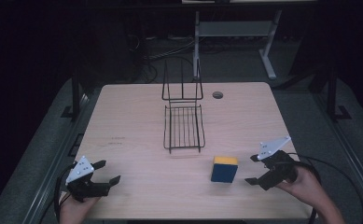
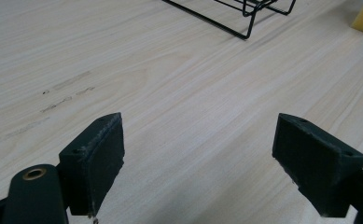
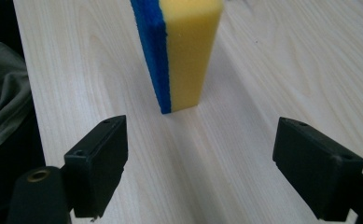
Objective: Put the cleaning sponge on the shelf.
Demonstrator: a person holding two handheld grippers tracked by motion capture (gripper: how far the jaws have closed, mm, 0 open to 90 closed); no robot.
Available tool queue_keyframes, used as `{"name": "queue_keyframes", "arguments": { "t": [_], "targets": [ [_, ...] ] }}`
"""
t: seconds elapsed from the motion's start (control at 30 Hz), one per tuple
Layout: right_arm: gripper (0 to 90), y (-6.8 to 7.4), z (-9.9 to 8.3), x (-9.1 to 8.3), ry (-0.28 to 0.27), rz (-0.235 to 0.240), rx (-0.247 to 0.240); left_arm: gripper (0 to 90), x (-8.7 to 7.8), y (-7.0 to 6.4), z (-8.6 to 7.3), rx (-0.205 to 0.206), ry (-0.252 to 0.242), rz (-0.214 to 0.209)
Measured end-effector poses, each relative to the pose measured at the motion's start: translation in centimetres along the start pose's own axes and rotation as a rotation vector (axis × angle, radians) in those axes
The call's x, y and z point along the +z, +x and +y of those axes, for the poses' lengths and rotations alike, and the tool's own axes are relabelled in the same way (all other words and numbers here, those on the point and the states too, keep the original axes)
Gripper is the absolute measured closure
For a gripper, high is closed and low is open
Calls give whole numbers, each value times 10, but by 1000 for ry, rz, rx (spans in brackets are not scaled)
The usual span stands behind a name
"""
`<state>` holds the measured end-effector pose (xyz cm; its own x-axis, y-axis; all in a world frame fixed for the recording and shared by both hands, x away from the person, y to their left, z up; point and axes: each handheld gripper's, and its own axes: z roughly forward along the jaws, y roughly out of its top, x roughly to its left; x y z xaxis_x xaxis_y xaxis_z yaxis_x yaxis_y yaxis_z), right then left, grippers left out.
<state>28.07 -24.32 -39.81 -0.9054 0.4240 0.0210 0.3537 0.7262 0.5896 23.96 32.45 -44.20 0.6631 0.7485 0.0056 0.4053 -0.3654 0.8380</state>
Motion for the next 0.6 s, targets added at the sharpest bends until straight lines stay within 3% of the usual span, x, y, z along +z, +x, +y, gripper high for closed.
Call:
{"name": "queue_keyframes", "arguments": {
  "t": [0.6],
  "targets": [
    [176,7,19,14,4,46,-44,163,0,0,0,0,-1,-2]
  ]
}}
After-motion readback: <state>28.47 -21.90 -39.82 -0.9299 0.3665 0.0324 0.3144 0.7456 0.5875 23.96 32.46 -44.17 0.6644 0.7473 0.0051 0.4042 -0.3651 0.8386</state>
